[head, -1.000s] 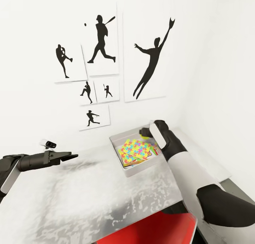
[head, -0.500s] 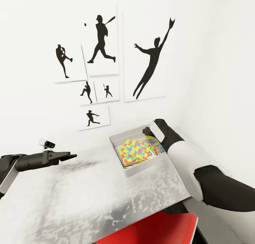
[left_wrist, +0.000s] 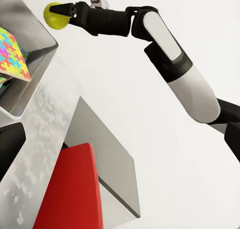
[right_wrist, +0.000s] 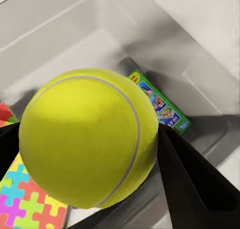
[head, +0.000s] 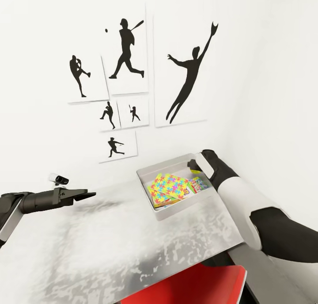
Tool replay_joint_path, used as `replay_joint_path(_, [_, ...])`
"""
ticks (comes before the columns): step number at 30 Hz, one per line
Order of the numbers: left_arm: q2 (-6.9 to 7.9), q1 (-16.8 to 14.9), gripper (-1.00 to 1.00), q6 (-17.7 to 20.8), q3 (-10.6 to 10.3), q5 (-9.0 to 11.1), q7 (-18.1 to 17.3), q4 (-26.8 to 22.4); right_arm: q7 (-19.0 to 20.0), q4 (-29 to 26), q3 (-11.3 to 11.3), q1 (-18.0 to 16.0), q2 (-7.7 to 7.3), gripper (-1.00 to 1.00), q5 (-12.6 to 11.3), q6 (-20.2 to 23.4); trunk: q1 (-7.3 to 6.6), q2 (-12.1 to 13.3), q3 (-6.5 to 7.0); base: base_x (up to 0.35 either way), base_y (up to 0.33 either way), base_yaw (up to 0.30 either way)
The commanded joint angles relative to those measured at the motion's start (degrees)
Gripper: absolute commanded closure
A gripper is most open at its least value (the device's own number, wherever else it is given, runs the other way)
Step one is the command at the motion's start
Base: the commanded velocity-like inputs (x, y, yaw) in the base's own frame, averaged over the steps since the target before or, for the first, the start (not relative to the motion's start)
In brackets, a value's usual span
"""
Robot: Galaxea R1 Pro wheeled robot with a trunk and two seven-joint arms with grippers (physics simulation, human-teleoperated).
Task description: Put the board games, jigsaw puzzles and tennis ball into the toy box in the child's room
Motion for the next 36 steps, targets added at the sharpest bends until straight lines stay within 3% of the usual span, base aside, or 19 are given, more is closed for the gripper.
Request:
replay_joint_path(1, [0.03,0.0,-1.00,0.6,0.0,0.1,-0.2,0.0,-0.6,0.0,0.4,-0.1,-0.30,1.00,-0.8,0.1,0.04,-0.1,-0.14,0.000,0.000,0.000])
replay_joint_path(29, [0.03,0.0,-1.00,0.6,0.0,0.1,-0.2,0.0,-0.6,0.1,0.6,-0.2,-0.86,1.00,-0.7,0.1,0.04,-0.1,-2.24,0.000,0.000,0.000])
replay_joint_path(36, [0.10,0.0,-1.00,0.6,0.0,0.1,-0.2,0.0,-0.6,-0.1,0.5,-0.2,-3.46,1.00,-0.2,0.1,0.04,-0.1,-2.84,0.000,0.000,0.000])
